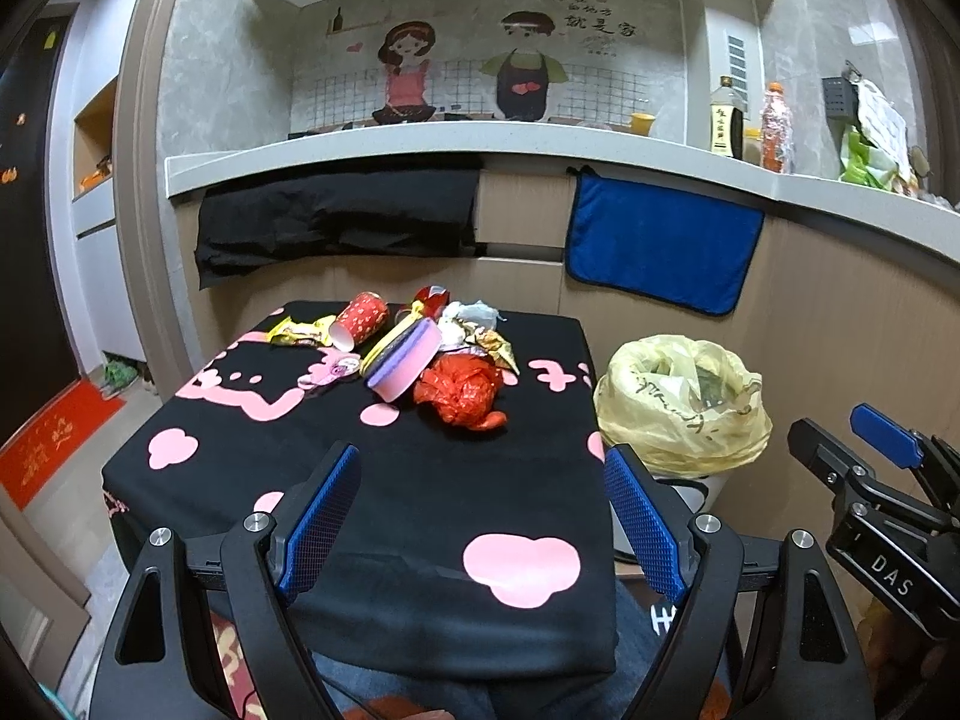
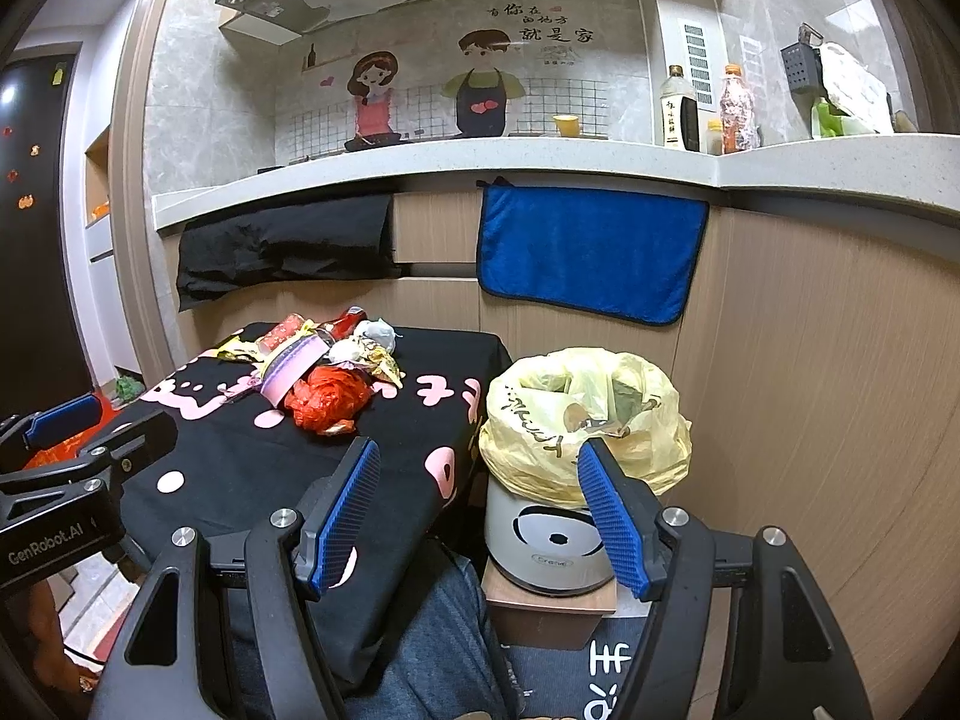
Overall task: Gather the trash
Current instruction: 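Reach the right gripper to the red plastic bag and close on it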
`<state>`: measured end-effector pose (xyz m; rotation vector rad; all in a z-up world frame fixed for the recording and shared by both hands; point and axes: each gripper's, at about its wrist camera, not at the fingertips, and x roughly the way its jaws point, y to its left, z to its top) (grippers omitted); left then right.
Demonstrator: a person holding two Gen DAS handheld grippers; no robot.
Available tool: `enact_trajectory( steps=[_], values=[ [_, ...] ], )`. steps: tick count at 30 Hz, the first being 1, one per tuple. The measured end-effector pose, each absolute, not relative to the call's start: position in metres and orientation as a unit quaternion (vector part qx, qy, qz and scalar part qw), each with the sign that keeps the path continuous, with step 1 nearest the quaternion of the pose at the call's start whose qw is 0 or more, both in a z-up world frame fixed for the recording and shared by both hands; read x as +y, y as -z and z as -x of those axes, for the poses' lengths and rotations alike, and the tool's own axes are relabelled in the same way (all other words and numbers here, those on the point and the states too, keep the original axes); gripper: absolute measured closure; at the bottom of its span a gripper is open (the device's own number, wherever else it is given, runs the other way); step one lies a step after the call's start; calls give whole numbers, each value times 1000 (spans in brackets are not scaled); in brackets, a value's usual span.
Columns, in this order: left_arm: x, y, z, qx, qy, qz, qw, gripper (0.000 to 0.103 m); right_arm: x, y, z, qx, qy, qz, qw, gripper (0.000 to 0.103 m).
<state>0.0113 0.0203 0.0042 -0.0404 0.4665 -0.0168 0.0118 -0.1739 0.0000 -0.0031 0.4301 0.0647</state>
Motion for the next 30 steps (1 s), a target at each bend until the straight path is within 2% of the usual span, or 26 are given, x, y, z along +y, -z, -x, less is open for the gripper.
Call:
enact_trajectory(
  steps=[11,16,21,25,30],
  values=[
    [59,3,-49,222,20,20,975,20,-171,6,-53,216,-44,-2,975,37],
    [105,4,-109,220,23,26,975,21,-162,12,-98,232,-73,-19,970,37],
    [163,7,-180,226,10,61,972,21,-149,15,-139,233,-72,-13,970,37],
    [204,16,-226,252,15,104,962,20,-144,19,-176,263,-75,-40,961,37],
    [213,36,-252,276,31,119,953,21,-131,20,-197,271,-63,-3,961,37]
  ],
)
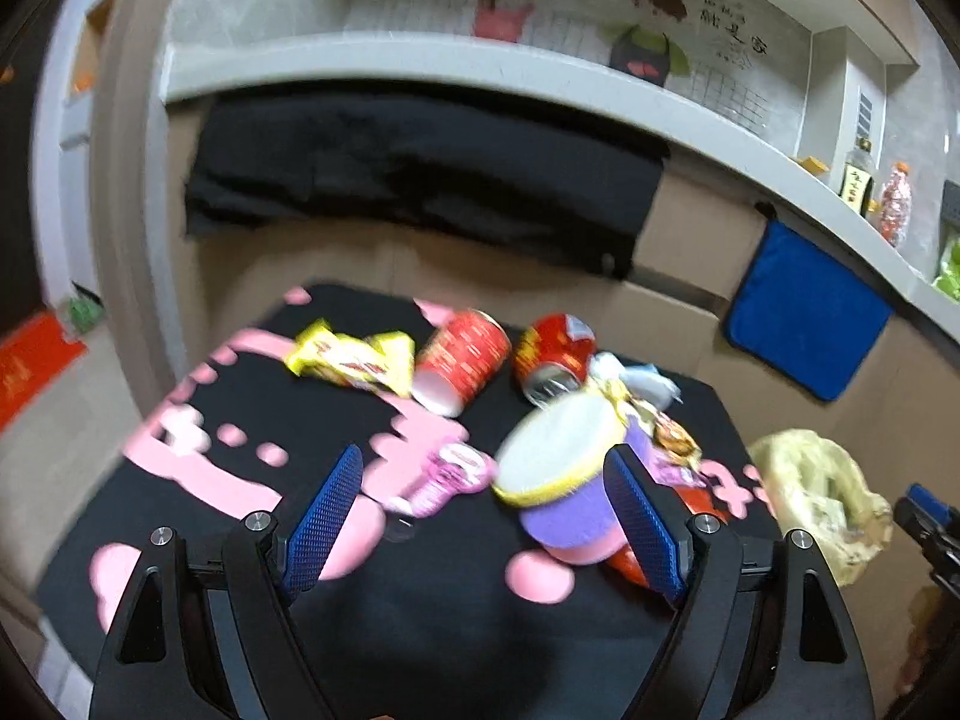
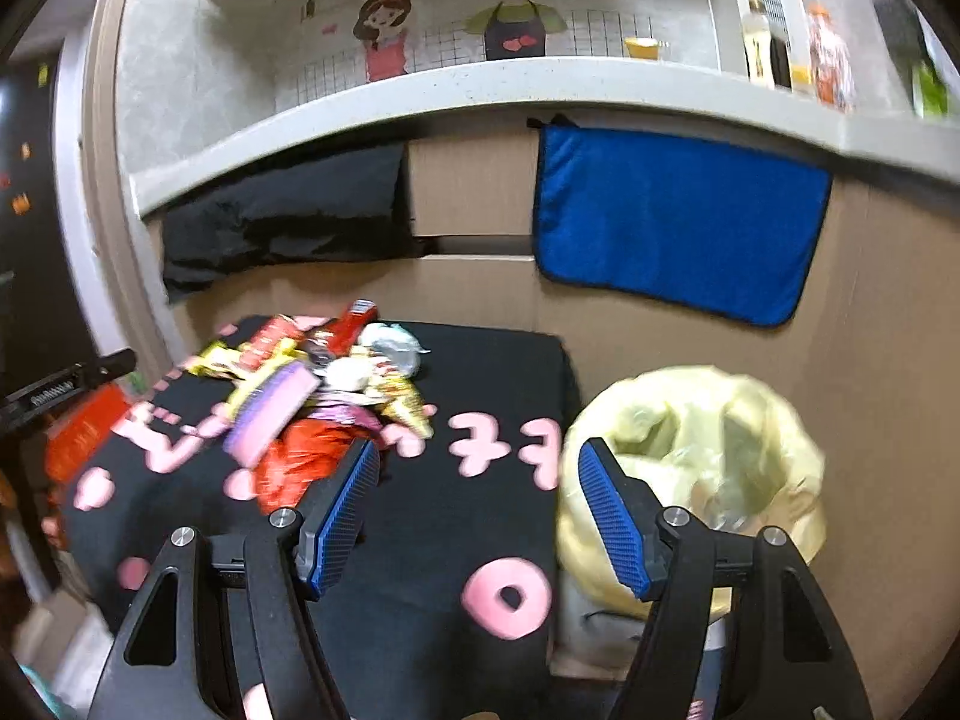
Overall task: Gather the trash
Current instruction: 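Reach the right gripper to the red plastic bag and close on it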
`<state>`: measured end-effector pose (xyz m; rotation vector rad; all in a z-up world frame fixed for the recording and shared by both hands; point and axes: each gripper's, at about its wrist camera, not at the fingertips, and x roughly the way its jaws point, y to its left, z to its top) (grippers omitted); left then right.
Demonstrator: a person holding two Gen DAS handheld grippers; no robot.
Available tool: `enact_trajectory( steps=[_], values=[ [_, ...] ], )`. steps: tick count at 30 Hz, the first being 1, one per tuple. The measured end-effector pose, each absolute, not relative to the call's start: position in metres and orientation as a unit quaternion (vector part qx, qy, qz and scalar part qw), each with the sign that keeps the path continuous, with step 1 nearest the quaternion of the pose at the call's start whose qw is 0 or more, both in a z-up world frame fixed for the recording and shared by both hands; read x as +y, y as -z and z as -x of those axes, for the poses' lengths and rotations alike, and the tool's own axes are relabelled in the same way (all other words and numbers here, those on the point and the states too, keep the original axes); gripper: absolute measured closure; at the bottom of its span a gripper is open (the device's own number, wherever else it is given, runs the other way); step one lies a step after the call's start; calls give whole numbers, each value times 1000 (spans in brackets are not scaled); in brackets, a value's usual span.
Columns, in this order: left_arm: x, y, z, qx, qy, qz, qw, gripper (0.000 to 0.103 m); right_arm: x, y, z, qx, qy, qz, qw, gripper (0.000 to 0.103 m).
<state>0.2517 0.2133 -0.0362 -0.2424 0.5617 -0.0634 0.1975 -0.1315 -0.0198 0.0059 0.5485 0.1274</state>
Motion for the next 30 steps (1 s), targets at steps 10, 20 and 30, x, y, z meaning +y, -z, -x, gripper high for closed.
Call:
enact_trajectory(
  steps=[10,20,30],
  values=[
    [150,59,-306,326,81,83,938,36,-146,47,-213,319,-59,-25,945,37],
    [145,78,-351,361,56,73,928,52,-138,56,-208,329,-89,-26,940,37],
    [151,83,-356,374,48,64,924,90,-108,68,-243,359,-150,-30,921,37]
  ],
)
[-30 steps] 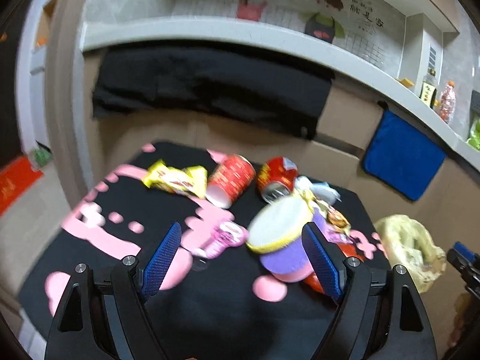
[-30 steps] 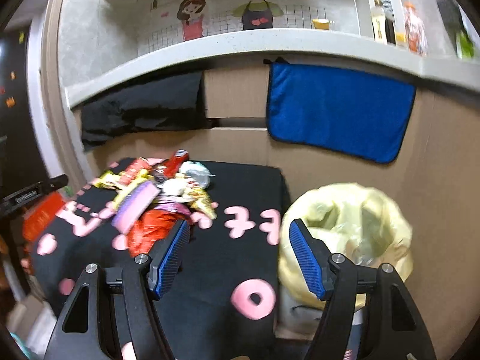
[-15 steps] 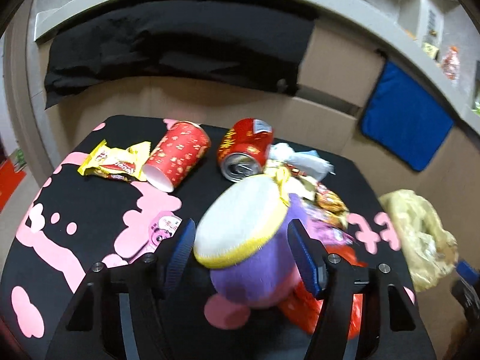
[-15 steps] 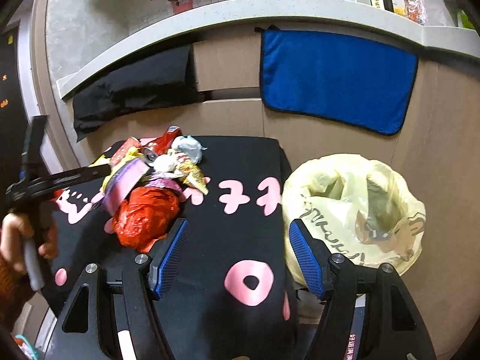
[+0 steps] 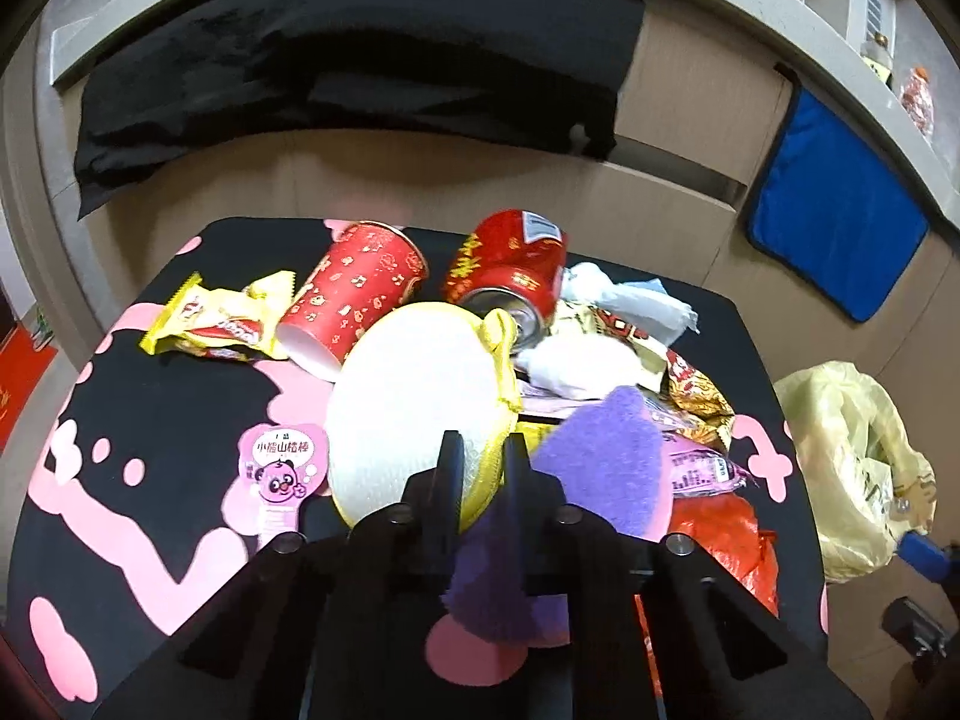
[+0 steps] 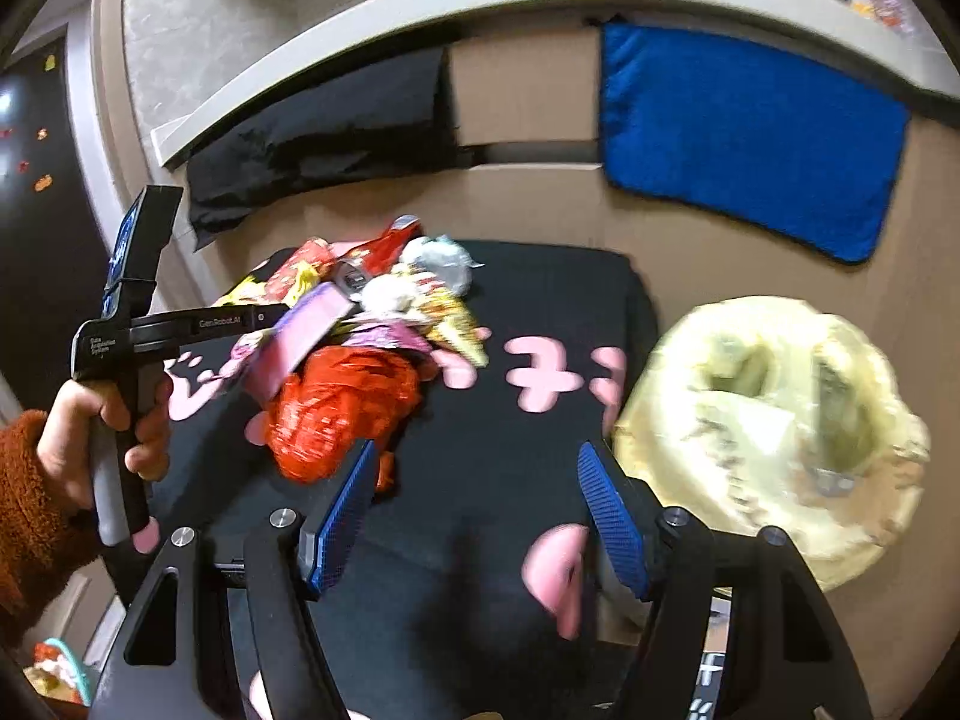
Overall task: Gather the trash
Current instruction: 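Reach the right gripper to the red plastic bag and close on it, then grasp the pink lollipop with the left gripper while the right gripper lifts the red bag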
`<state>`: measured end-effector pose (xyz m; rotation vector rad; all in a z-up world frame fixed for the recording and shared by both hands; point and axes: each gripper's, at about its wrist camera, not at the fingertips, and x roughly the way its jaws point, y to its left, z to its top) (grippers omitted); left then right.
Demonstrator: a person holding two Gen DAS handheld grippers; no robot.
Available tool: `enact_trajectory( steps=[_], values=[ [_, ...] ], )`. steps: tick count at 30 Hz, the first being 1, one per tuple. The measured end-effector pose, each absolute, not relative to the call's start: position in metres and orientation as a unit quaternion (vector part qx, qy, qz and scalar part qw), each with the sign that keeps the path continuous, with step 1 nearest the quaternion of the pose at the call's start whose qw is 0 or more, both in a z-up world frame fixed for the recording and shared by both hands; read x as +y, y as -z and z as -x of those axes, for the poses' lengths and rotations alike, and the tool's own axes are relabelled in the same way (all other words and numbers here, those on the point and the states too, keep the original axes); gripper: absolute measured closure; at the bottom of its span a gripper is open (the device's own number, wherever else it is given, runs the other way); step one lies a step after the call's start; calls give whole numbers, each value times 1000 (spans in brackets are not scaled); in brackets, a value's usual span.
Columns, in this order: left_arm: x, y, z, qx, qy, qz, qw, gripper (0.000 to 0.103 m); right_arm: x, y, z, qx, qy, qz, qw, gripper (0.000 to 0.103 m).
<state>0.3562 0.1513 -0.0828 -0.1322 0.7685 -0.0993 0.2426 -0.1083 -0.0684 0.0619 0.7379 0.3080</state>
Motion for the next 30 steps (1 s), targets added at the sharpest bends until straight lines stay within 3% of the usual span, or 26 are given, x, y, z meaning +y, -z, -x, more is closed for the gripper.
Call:
enact_trajectory(
  steps=[14,17,18,24,30],
  values=[
    [187,66,-308,345,46,92,933,94,-25,113,-327,434,-246,-61,864,37],
    [189,60,-299,339,44,97,935,94,-21,118,-325,449,-265,-69,850,47],
    [188,58,-296,337,45,99,935,95,-22,114,-322,447,-266,-66,852,57],
    [169,42,-279,315,52,77,945,97,-42,80,-298,411,-253,-34,875,58],
    [192,58,-280,349,56,145,924,95,-62,84,-278,417,-246,-25,875,58]
  ],
)
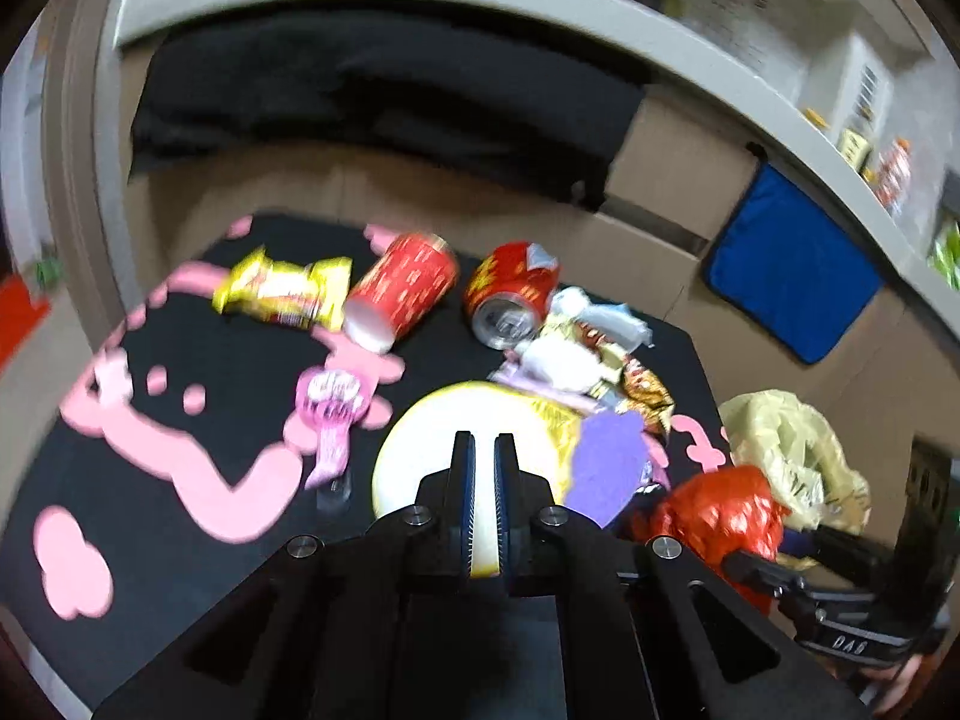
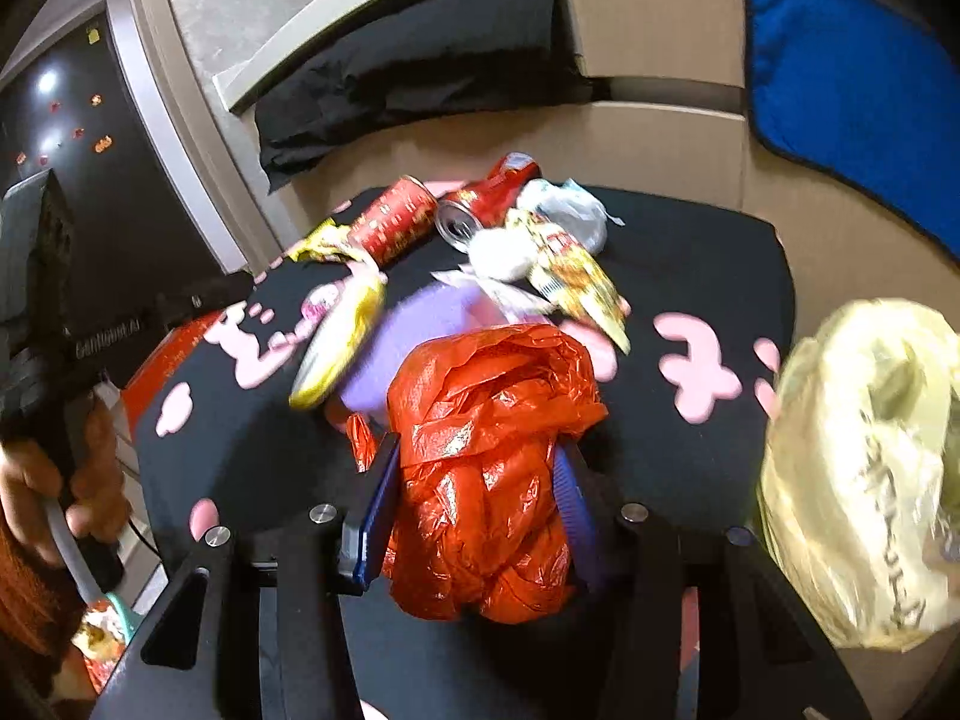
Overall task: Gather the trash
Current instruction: 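Grasp the pink lollipop with the left gripper while the right gripper lifts the red bag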
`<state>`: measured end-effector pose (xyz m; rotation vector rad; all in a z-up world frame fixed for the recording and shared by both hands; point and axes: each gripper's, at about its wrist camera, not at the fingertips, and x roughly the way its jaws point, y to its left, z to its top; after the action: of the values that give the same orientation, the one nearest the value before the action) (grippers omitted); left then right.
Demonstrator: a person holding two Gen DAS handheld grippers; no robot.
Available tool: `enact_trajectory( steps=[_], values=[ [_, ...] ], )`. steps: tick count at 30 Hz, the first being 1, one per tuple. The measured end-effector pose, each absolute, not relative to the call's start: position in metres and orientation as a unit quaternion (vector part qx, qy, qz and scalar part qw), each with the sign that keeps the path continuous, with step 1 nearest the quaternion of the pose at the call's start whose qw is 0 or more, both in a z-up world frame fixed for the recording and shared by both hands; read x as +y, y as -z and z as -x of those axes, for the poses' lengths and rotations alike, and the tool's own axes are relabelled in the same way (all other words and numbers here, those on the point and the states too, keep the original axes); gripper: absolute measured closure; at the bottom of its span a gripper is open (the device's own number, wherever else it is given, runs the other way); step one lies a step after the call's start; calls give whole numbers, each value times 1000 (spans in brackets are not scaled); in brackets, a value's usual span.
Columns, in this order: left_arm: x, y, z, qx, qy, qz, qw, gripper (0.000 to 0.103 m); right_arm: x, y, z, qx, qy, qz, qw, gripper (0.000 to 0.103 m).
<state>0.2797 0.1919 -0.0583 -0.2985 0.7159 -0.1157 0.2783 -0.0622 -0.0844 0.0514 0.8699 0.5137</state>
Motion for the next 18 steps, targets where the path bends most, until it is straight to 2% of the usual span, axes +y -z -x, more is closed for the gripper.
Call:
enact_trajectory(
  steps=[3,5,7,9,12,18],
  values=[
    [212,74,-285,361,53,188,912,87,-72,97,-274,424,-235,-29,874,58],
    [221,84,-291,367,54,202,907,66,-77,106,-273,429,-229,-37,873,57],
    [229,92,-300,368,68,217,902,58,-82,111,-272,424,-232,-49,874,54],
    [235,101,-312,380,88,223,893,56,-81,111,-271,420,-231,-48,876,46],
    [239,111,-332,406,101,209,884,55,-78,118,-273,429,-237,-42,871,39],
    [256,122,-351,388,5,185,903,55,-77,129,-276,442,-241,-67,861,35]
  ],
)
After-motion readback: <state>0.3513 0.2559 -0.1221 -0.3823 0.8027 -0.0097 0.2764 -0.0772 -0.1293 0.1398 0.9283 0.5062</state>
